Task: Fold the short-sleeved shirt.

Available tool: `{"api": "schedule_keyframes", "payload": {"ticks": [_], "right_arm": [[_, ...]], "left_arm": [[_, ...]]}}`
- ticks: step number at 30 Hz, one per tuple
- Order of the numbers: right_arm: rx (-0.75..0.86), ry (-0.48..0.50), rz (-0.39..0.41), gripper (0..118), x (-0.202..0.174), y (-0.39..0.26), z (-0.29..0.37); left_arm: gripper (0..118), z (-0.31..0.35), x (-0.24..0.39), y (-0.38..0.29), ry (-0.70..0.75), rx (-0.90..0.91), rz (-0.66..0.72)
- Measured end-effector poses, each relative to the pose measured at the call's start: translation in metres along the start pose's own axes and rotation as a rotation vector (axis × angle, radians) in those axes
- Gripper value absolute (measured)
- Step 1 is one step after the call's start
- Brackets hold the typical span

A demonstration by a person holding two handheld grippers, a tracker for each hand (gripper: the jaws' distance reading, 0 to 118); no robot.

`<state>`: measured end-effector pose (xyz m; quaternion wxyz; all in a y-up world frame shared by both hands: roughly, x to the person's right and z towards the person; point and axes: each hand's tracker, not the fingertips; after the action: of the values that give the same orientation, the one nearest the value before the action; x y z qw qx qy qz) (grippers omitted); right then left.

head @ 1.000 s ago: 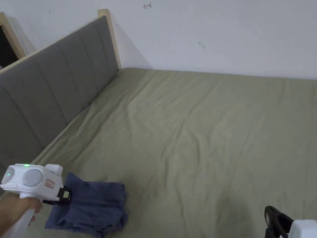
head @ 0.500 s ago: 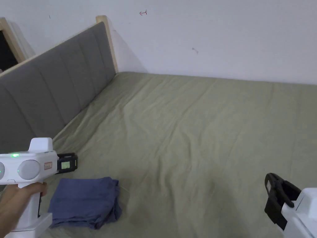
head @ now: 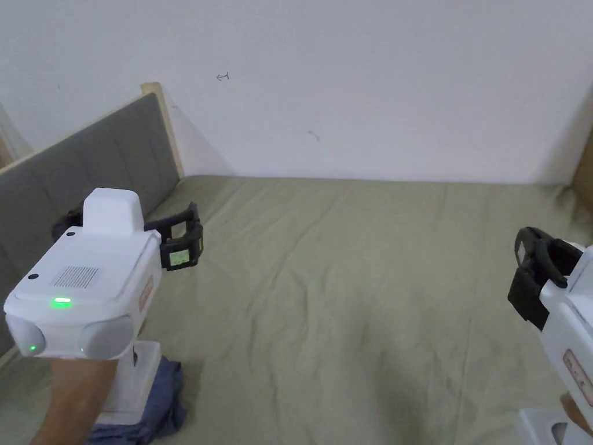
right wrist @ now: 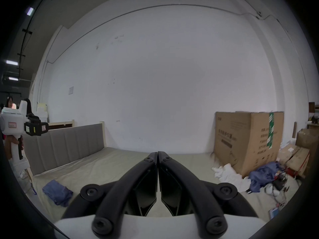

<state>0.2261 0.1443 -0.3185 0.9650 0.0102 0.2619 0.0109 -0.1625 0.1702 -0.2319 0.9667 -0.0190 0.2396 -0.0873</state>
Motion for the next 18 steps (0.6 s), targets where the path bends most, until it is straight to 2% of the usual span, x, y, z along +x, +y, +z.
{"api": "schedule_keyframes", "payload": {"ticks": [3,5,6,9,11,13,14,18], "right_arm": [[0.016,-0.027,0.011,0,0.014,0.005,0.013],[0.019,-0.047,0.013,0,0.021,0.009,0.02],[0.026,-0.061,0.019,0,0.025,0.01,0.024],[0.035,-0.097,0.037,0,0.032,0.012,0.032],[0.04,-0.115,0.045,0,0.034,0.012,0.034],[0.044,-0.131,0.044,0,0.037,0.012,0.037],[0.044,-0.142,0.04,0,0.038,0.012,0.037],[0.043,-0.162,0.039,0,0.043,0.006,0.037]], "left_arm": [[102,0.01,0.034,0.007,-0.049,0.077,0.039],[94,0.018,0.057,0.008,-0.085,0.123,0.032],[85,0.022,0.067,0.008,-0.09,0.135,0.051],[47,0.03,0.093,0.004,-0.165,0.16,0.094],[37,0.032,0.106,-0.001,-0.178,0.151,0.101],[6,0.034,0.119,-0.007,-0.2,0.155,0.119],[1,0.034,0.123,-0.01,-0.207,0.148,0.123],[0,0.032,0.136,-0.017,-0.242,0.11,0.111]]}}
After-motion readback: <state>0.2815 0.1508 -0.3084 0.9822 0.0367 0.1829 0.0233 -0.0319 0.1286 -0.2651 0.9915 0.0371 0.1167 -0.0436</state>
